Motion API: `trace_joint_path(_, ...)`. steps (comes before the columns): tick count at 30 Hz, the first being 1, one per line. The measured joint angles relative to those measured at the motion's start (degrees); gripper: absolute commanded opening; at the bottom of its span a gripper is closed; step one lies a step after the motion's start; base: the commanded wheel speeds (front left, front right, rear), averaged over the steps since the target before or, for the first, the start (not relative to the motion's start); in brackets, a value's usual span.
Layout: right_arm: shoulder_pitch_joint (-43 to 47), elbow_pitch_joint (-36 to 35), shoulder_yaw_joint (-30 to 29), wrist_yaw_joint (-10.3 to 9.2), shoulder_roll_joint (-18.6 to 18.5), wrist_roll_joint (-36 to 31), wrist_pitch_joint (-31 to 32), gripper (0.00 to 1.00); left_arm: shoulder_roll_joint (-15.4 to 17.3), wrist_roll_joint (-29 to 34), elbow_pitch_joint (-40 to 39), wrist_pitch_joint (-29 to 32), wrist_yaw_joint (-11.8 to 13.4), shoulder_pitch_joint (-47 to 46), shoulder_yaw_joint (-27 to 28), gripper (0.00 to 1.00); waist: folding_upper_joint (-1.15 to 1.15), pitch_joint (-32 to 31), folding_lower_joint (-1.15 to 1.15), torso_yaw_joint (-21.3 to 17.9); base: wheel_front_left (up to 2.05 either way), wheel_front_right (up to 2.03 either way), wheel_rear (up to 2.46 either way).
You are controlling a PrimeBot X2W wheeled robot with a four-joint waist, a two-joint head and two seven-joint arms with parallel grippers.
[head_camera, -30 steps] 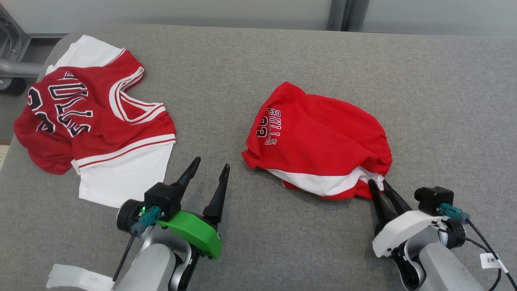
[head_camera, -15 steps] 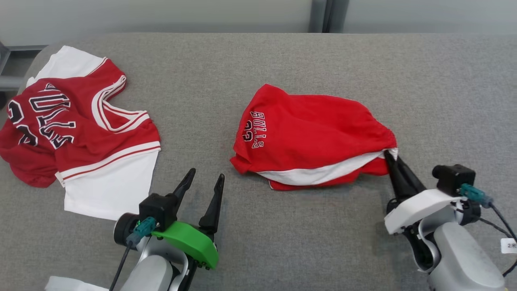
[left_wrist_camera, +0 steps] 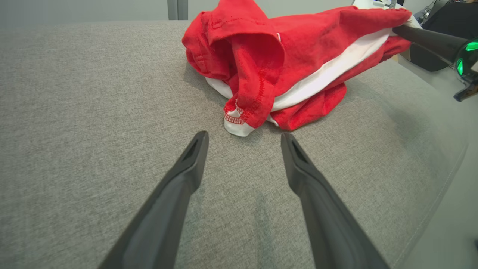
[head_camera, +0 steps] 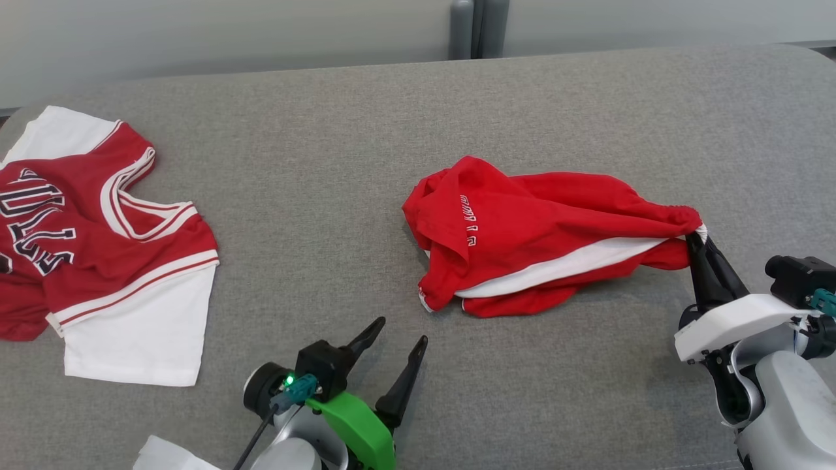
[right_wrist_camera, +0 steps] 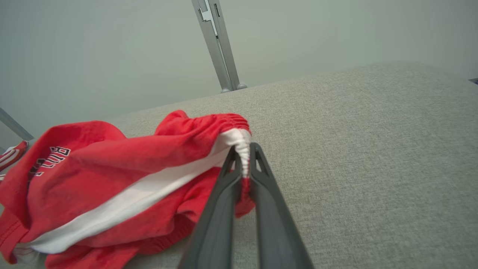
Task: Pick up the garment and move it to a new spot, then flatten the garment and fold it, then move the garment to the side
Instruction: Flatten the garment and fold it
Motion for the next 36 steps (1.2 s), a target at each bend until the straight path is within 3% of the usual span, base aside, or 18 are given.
trace_joint_path(8,0.07,-0.08,1.22,0.0,0.85,1.54,0.0,0.0,-0.2,0.57,3.27,0.1,0.19,-3.56,-2.08,1.0,0.0,0.82,0.0,-2.2,0.0,0.0,0.0)
trace_joint_path(16,-0.14,-0.51,3.72,0.0,2.27,2.33,0.0,0.0,-0.22,4.32,7.77,-0.38,2.68,-6.89,-3.66,1.0,0.0,2.11,0.0,-5.25,0.0,0.0,0.0)
trace_joint_path(30,-1.09,-0.44,4.5,0.0,2.31,3.3,0.0,0.0,-0.16,4.7,11.11,-1.75,6.12,-10.6,-7.17,1.0,0.0,2.98,0.0,-8.42,0.0,0.0,0.0)
trace_joint_path(32,-1.09,-0.46,4.44,0.0,2.21,3.36,0.0,0.0,-0.21,5.17,11.18,-1.76,6.23,-10.76,-8.28,0.73,0.0,2.96,0.0,-8.5,0.0,0.0,0.0)
trace_joint_path(33,-1.09,-0.46,4.43,0.0,2.2,3.52,0.0,0.0,-0.26,5.47,11.2,-1.76,6.38,-10.92,-8.58,0.36,0.0,2.95,0.0,-8.51,0.0,0.0,0.0)
trace_joint_path(35,-1.09,-0.46,4.41,0.0,2.2,3.83,0.0,0.0,-0.29,5.46,11.2,-1.77,6.53,-11.39,-9.02,0.21,0.0,2.92,0.0,-8.49,0.0,0.0,0.0)
trace_joint_path(36,-1.09,-0.46,4.42,0.0,2.21,3.9,0.0,0.0,-0.22,5.55,11.27,-1.77,6.73,-11.7,-9.43,0.18,0.0,2.9,0.0,-8.48,0.0,0.0,0.0)
